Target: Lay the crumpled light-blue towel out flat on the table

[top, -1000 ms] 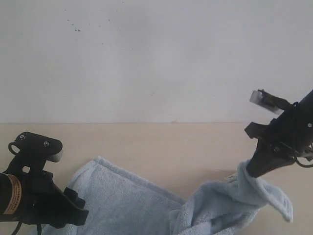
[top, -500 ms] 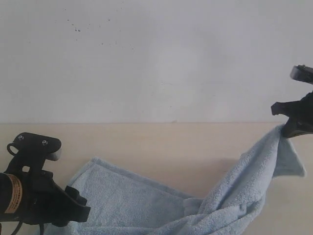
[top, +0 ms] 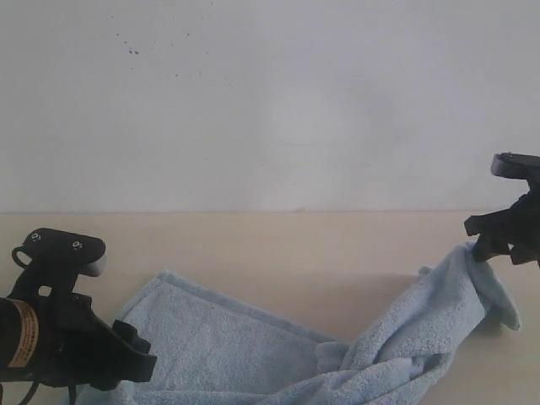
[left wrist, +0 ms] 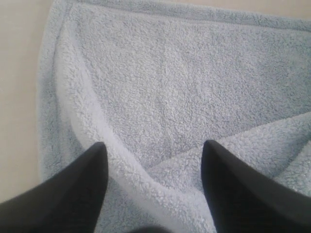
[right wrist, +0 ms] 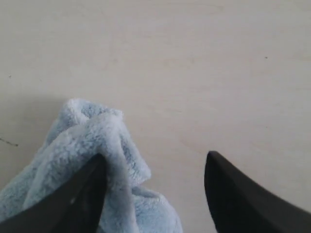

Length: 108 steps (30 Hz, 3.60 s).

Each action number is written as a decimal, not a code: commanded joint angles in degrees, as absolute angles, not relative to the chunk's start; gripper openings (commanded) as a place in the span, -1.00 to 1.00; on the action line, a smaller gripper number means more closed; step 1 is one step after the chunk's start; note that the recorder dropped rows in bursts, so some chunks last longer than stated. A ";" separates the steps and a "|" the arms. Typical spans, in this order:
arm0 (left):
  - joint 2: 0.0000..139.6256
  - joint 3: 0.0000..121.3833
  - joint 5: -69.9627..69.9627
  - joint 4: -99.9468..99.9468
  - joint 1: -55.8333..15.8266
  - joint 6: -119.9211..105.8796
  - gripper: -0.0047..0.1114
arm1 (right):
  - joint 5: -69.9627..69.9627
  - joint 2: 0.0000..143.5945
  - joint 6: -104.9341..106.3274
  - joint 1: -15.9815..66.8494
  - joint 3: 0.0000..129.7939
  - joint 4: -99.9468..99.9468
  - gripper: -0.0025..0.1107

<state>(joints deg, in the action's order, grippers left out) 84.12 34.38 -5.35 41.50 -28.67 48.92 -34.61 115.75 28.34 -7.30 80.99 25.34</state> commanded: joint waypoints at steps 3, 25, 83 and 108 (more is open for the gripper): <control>83.70 34.70 -4.70 40.89 -28.52 49.39 0.02 | -42.06 114.87 31.22 -7.46 81.34 24.84 0.07; 83.70 34.70 -4.34 40.89 -28.52 49.39 0.02 | -44.74 106.78 37.64 -7.46 74.40 19.58 0.07; 69.51 29.39 -42.66 16.40 -28.52 17.30 0.37 | -69.96 92.05 32.70 -7.46 74.95 45.61 -0.96; 81.97 26.03 -20.58 17.99 -28.52 15.74 0.42 | -67.85 92.14 31.59 -7.46 73.59 47.65 -0.96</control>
